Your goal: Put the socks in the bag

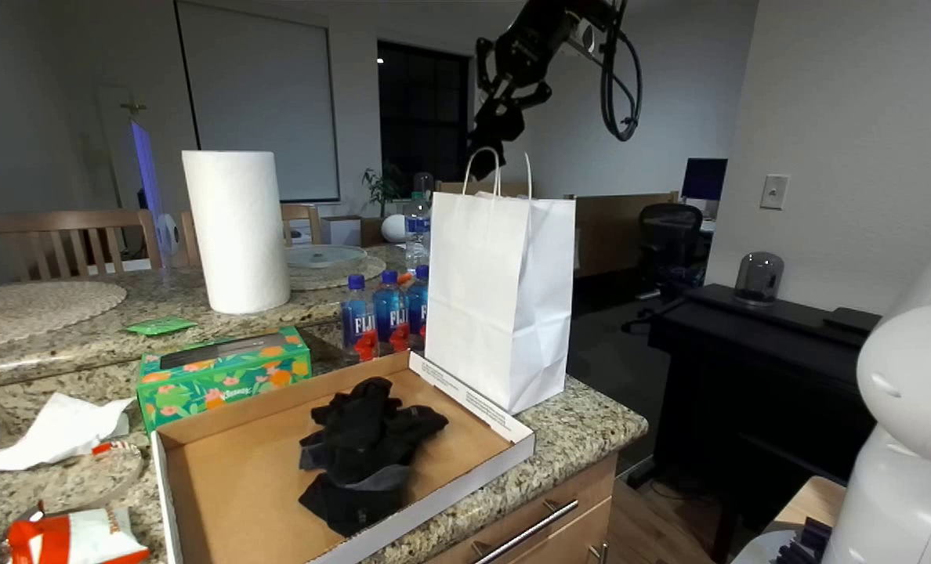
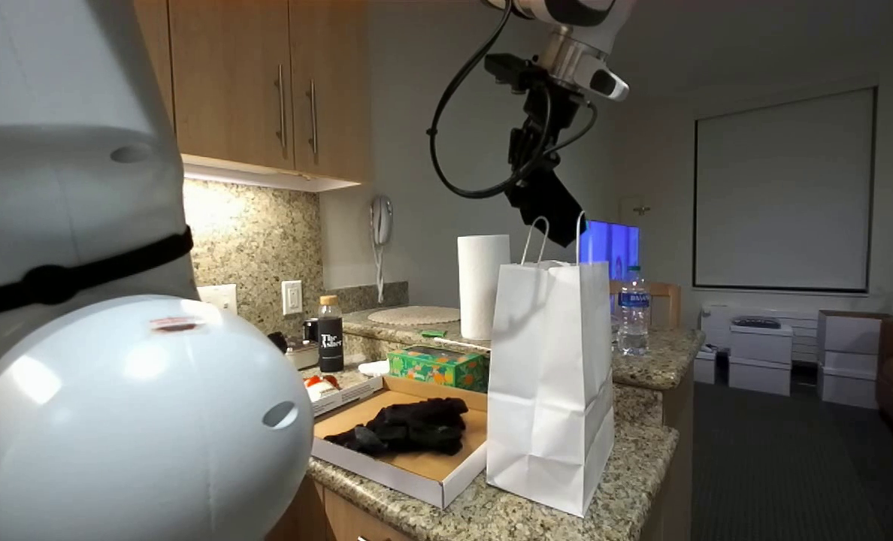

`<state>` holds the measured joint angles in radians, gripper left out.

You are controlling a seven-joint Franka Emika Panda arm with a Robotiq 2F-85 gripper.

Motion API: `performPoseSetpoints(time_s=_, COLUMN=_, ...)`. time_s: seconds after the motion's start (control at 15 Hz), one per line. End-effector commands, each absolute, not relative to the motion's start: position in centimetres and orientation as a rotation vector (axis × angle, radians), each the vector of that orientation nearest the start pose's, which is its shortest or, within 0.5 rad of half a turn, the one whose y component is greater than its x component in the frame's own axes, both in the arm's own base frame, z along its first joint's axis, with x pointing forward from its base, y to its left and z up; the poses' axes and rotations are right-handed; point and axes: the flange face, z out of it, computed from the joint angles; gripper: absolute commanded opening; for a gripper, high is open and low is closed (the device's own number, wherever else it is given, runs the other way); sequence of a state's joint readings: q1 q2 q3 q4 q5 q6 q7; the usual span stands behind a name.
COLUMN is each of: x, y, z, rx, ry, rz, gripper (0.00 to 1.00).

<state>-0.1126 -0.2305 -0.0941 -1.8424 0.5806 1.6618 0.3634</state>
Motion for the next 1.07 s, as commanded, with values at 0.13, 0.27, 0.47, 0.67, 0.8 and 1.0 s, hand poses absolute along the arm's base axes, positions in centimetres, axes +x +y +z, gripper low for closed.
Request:
performPoseSetpoints(time_s=0.13, x=46.8, y=-5.9, z=67.8, rx=-2.401, ry=0.766, rz=-0.149, gripper=0.08)
performPoseSetpoints(time_s=0.27, x=46.7, y=-6.2, z=67.6, rx=-2.391, ry=0.77, rz=-0.153, gripper=0.08)
performPoseSetpoints(time_s=0.47, x=47.2, y=-6.8, z=66.5, rx=-2.379, ry=0.783, rz=-0.126, gripper=0.08)
performPoseSetpoints(time_s=0.67, x=47.8, y=-6.9, z=65.0, rx=-2.383, ry=0.791, rz=-0.079, gripper=0.08)
performPoseSetpoints(time_s=0.8, x=48.4, y=-6.6, z=64.0, rx=-2.389, ry=0.787, rz=-0.047, gripper=0.08)
performPoseSetpoints(time_s=1.0, x=49.4, y=-5.7, z=62.9, rx=-2.395, ry=0.76, rz=-0.007, gripper=0.08)
